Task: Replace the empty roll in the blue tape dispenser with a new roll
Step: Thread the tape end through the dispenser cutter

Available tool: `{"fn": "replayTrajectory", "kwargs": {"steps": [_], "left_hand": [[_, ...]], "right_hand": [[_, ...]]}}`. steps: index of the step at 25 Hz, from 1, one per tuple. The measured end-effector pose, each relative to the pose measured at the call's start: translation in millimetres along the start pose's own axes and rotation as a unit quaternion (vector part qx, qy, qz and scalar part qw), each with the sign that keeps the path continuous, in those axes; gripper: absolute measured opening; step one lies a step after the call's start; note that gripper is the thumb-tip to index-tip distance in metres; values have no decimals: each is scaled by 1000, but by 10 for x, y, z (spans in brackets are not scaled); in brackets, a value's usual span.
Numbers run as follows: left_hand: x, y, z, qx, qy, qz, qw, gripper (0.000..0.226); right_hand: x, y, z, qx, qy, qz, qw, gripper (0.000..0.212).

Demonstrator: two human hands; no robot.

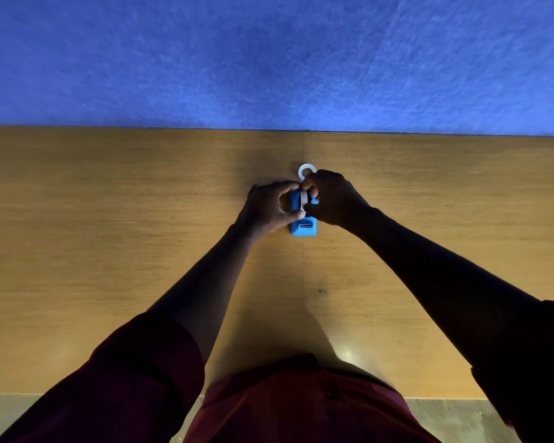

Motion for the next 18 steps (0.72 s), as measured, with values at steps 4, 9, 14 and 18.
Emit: {"fn": "replayTrajectory", "kwargs": {"steps": [4, 9, 14, 18], "left_hand": [[4, 0, 1, -3, 5, -7, 1000, 68], [-4, 26, -17, -10, -10, -27, 1000, 58], [-33, 27, 25, -11, -18, -25, 999, 54], [-28, 30, 37, -23, -6, -31, 999, 59]], "right_hand": [[-4, 5, 13, 27, -12, -14, 999, 36], [0, 30, 31, 55, -38, -34, 997, 39], [31, -21, 15, 45, -35, -16, 998, 43], [37, -49, -16, 23, -24, -17, 999, 44]]}}
Point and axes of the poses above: each hand's wrist, its own y-axis towards the middle knuckle, its own x-axis out of the palm, z = x × y, the point moved 6 cm from there along y, towards the middle knuckle, and after that the axes turned 8 degrees about -z, right-handed, at the moved point
